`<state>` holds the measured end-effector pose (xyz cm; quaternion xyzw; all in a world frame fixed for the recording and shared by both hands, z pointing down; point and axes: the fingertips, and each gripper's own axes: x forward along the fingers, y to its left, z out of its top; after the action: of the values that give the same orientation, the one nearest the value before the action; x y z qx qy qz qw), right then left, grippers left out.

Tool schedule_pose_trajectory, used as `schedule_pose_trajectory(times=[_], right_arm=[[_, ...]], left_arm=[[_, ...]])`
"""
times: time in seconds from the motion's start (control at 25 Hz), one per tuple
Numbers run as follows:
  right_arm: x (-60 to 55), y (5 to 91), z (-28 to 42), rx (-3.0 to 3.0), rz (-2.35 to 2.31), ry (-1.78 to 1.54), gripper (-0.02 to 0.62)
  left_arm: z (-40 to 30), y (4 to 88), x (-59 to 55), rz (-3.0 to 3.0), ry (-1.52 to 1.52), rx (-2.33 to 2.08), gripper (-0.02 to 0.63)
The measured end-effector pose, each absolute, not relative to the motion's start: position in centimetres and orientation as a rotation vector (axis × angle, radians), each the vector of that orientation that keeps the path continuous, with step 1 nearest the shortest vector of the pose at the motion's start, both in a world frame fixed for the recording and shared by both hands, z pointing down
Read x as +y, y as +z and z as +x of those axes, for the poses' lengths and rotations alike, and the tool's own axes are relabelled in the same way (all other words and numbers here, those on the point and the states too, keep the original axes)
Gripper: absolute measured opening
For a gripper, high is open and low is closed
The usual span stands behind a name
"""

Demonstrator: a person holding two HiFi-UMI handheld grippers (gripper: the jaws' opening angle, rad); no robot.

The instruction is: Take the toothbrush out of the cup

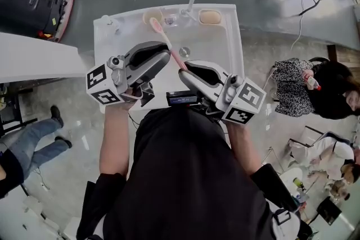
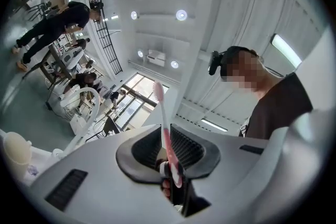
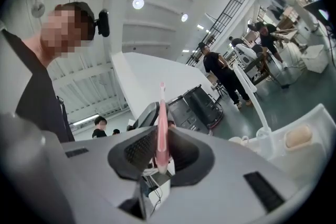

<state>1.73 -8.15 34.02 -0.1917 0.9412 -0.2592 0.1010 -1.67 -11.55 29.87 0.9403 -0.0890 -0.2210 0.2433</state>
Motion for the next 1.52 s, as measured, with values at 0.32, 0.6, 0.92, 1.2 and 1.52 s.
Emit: schedule_pose_trajectory(times=[0.32,0.6,0.92,1.2,1.52], right_arm=[[-9.6,32.8,5.1,2.525,-0.591,-0.861,0.069],[-10.1,31.5,7.7,2.403,-0.583,-0.841,0.069],[-10.2,31.9,8.0,2.422,-0.602,-0.81,0.069],[-10.3,31.3,7.6,2.446,-0.591,-0.782,0.069],[-10.0,30.7,7.1,2.481,-0.569,-0.751,0.069]], left_arm=[[-3.3,32.0,-10.9,2.442,-0.654,-0.361,0.041],[-4.4,32.9,-10.0,2.363,-0.71,-0.439,0.041],[-4.9,32.7,-10.2,2.333,-0.736,-0.491,0.041],[-4.6,32.8,-10.2,2.327,-0.722,-0.498,0.041],[-4.0,32.2,-10.0,2.329,-0.71,-0.503,0.041]])
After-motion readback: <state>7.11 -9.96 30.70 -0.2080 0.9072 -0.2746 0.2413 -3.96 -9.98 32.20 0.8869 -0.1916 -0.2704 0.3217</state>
